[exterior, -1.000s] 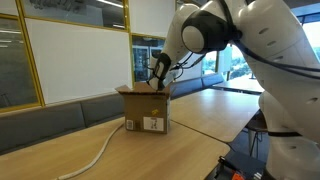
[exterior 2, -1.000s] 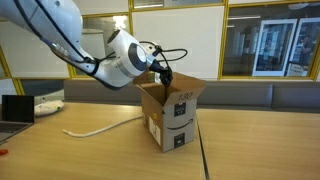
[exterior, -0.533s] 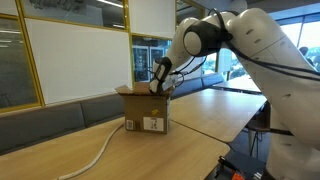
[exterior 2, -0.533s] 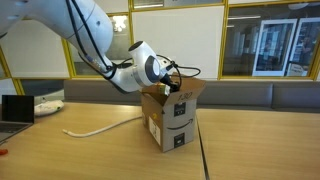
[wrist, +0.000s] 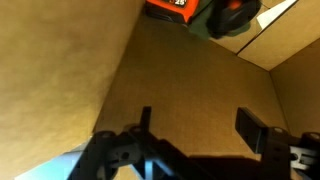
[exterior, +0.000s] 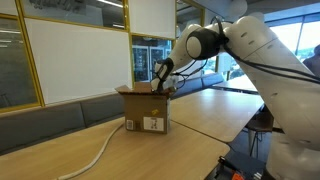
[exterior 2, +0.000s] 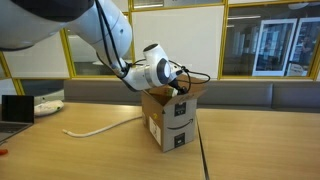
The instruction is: Put the objects on the table into the box.
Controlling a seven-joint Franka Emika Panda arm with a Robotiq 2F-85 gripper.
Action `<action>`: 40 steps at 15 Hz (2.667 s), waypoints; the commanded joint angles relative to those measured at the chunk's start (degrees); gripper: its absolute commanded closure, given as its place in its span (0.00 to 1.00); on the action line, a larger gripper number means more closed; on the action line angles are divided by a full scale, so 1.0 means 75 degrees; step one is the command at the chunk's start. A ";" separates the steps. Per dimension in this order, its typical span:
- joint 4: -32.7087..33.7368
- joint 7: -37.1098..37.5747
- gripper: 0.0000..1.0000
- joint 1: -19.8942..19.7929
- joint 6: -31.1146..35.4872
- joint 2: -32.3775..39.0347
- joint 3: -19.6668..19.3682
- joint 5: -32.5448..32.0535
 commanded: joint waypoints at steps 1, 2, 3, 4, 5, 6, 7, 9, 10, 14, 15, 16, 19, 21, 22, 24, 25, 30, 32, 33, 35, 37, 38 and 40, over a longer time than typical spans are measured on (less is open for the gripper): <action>0.0576 0.0019 0.00 -0.0292 -0.0397 0.0146 0.0320 -0.0219; 0.0575 0.0026 0.00 -0.0281 -0.0430 0.0107 0.0349 -0.0275; 0.0512 0.0047 0.00 -0.0206 -0.0400 0.0019 0.0333 -0.0367; 0.0450 0.0083 0.00 -0.0116 -0.0356 -0.0068 0.0297 -0.0467; 0.0354 0.0145 0.00 0.0025 -0.0310 -0.0200 0.0230 -0.0629; 0.0283 0.0176 0.00 0.0130 -0.0278 -0.0319 0.0200 -0.0764; 0.0151 0.0231 0.00 0.0299 -0.0264 -0.0515 0.0130 -0.0940; 0.0010 0.0424 0.00 0.0657 -0.0266 -0.0867 -0.0026 -0.1371; -0.0054 0.0519 0.00 0.0805 -0.0264 -0.1043 -0.0068 -0.1597; -0.0338 0.1028 0.00 0.1475 -0.0217 -0.1772 -0.0161 -0.2625; -0.0527 0.1111 0.00 0.1634 -0.0198 -0.2032 -0.0080 -0.2903; -0.0643 0.1152 0.00 0.1715 -0.0207 -0.2205 0.0047 -0.3105; -0.1211 0.1013 0.00 0.2290 -0.0104 -0.2664 0.0139 -0.3104; -0.1525 0.0887 0.00 0.2053 -0.0168 -0.2942 0.0910 -0.3128; -0.1656 0.0836 0.00 0.2036 -0.0179 -0.2998 0.1136 -0.3064; -0.1944 0.0591 0.00 0.1815 -0.0146 -0.3062 0.1795 -0.2719; -0.2094 0.0539 0.00 0.1711 -0.0148 -0.3048 0.2078 -0.2533; -0.2250 0.0730 0.00 0.1408 -0.0434 -0.2450 0.2832 -0.1626; -0.2050 0.1079 0.00 0.1464 -0.0625 -0.2021 0.2818 -0.1421; -0.1910 0.1315 0.00 0.1536 -0.0671 -0.1731 0.2723 -0.1412; -0.1693 0.1548 0.00 0.1548 -0.0781 -0.1293 0.2721 -0.1123; -0.1179 0.1962 0.00 0.1697 -0.0956 -0.0692 0.2584 -0.0952; -0.0974 0.2081 0.00 0.1713 -0.1048 -0.0476 0.2588 -0.0830; -0.0441 0.2278 0.00 0.1718 -0.1257 0.0005 0.2640 -0.0614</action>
